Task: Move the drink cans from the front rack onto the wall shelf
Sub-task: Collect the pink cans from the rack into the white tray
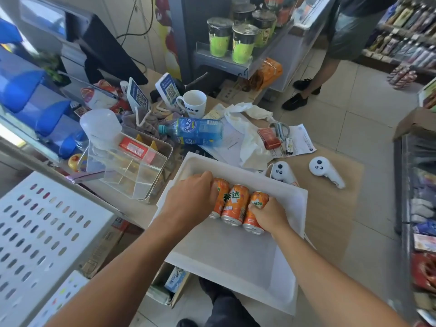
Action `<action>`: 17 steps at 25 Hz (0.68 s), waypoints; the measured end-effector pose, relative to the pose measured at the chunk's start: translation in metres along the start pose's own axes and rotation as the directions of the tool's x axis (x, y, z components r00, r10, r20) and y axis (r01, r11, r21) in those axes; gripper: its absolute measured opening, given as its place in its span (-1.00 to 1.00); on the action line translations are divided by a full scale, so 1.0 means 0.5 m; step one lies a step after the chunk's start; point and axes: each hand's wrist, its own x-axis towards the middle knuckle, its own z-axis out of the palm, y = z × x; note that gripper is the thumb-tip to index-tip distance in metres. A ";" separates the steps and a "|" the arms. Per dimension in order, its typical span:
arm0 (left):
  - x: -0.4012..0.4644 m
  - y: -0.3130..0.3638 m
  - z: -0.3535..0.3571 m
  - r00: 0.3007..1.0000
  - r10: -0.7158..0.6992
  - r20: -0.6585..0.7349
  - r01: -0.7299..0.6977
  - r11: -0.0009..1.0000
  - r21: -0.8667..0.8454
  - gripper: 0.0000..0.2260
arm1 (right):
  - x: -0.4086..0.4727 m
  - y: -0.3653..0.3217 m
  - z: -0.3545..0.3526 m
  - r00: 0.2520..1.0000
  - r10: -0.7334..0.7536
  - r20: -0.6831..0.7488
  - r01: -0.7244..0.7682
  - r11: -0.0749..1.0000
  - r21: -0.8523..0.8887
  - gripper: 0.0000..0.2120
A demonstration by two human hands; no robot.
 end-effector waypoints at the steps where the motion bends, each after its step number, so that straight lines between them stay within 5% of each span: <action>1: -0.002 -0.005 -0.004 1.000 -0.008 -0.011 0.008 1.000 -0.008 -0.76 | -0.010 -0.014 -0.005 0.999 -0.046 -0.015 0.045 0.998 -0.054 -0.53; 6: -0.035 -0.051 -0.075 0.990 -0.059 -0.128 0.050 0.996 -0.073 -0.78 | -0.116 -0.154 -0.013 0.884 -0.465 -0.042 0.455 0.878 -0.148 -0.51; 11: -0.123 -0.138 -0.200 0.920 -0.197 -0.339 0.165 0.979 -0.121 -0.80 | -0.262 -0.346 0.002 0.485 -0.875 -0.005 0.872 0.484 -0.069 -0.58; 17: -0.297 -0.232 -0.356 0.735 -0.396 -0.550 0.363 0.915 -0.175 -0.82 | -0.423 -0.542 0.063 0.017 -1.000 -0.016 0.999 0.017 0.039 -0.58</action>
